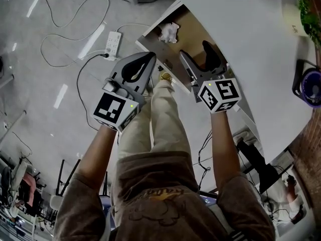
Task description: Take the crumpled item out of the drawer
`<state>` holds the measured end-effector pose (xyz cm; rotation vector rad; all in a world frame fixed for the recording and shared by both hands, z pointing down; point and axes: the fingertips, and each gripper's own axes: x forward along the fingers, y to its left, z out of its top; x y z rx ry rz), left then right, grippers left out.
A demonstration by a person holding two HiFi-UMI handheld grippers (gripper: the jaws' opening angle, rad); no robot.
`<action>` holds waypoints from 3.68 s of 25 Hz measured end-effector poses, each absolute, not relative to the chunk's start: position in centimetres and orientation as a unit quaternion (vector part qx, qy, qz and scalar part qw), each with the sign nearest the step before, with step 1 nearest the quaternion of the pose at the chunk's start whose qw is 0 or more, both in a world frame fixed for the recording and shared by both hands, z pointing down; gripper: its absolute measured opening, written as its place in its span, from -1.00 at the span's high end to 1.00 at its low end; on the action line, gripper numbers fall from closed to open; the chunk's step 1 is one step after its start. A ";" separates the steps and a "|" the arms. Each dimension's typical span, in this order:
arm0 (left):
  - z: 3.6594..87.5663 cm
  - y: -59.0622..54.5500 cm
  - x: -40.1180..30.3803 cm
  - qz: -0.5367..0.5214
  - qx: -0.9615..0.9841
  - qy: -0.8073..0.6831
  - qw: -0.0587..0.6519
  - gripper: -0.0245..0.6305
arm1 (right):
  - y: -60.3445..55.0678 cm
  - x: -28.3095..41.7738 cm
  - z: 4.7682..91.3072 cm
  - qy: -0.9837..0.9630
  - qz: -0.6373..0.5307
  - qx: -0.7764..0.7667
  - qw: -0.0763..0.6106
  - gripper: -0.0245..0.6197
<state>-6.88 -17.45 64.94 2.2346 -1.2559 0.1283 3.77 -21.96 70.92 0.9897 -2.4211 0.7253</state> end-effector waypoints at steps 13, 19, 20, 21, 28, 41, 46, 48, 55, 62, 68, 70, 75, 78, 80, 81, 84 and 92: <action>64.7 -17.1 -8.0 0.046 0.821 -0.493 0.283 0.90 | -22.6 0.6 78.3 -0.872 0.246 0.295 0.303 -0.16; 65.2 -16.2 -8.9 0.042 0.803 -0.516 0.296 0.90 | -23.7 0.1 82.2 -0.864 0.235 0.282 0.346 -0.20; 65.3 -16.2 -9.0 0.041 0.801 -0.518 0.297 0.90 | -23.9 0.1 82.8 -0.862 0.233 0.281 0.352 -0.20; 65.3 -16.1 -9.0 0.041 0.800 -0.519 0.297 0.90 | -24.0 0.0 83.4 -0.860 0.231 0.280 0.359 -0.20; 66.0 -15.5 -9.1 0.038 0.790 -0.530 0.305 0.90 | -25.1 -0.4 87.3 -0.845 0.208 0.279 0.406 -0.27; 67.5 -15.4 -8.5 0.031 0.787 -0.523 0.325 0.90 | -25.2 -1.3 90.7 -0.839 0.156 0.242 0.462 -0.33; 68.0 -15.6 -8.4 0.028 0.786 -0.524 0.327 0.90 | -25.0 -1.3 91.2 -0.837 0.163 0.240 0.464 -0.26; 68.0 -15.6 -8.5 0.030 0.787 -0.522 0.327 0.90 | -24.9 -1.3 91.2 -0.837 0.161 0.239 0.466 -0.22; 68.3 -15.8 -8.7 0.033 0.788 -0.521 0.326 0.90 | -24.7 -1.2 91.5 -0.832 0.162 0.236 0.476 -0.02; 68.1 -15.6 -8.7 0.034 0.794 -0.511 0.327 0.90 | -24.2 -1.0 90.8 -0.825 0.175 0.245 0.478 0.22; 67.9 -15.5 -8.2 0.034 0.803 -0.503 0.318 0.90 | -23.7 -0.5 90.5 -0.825 0.183 0.250 0.472 0.46; 67.6 -15.2 -8.2 0.037 0.808 -0.498 0.311 0.90 | -23.4 -0.6 89.9 -0.828 0.181 0.251 0.468 0.51; 66.8 -14.6 -8.5 0.043 0.813 -0.492 0.308 0.90 | -23.3 -1.3 87.2 -0.838 0.169 0.259 0.449 0.57; 65.3 -14.2 -8.6 0.043 0.817 -0.489 0.303 0.90 | -23.7 -1.5 84.3 -0.844 0.158 0.266 0.438 0.57; 63.8 -13.9 -8.6 0.043 0.819 -0.486 0.301 0.90 | -23.6 -1.9 81.9 -0.849 0.150 0.264 0.432 0.57; 63.0 -13.8 -8.5 0.043 0.820 -0.485 0.300 0.90 | -23.5 -2.1 80.7 -0.852 0.149 0.263 0.427 0.57; 60.6 -13.3 -8.5 0.042 0.825 -0.481 0.293 0.90 | -23.2 -2.9 76.9 -0.862 0.150 0.263 0.407 0.57; 53.2 -12.2 -8.7 0.030 0.832 -0.484 0.269 0.90 | -23.5 -5.6 64.4 -0.901 0.136 0.244 0.331 0.57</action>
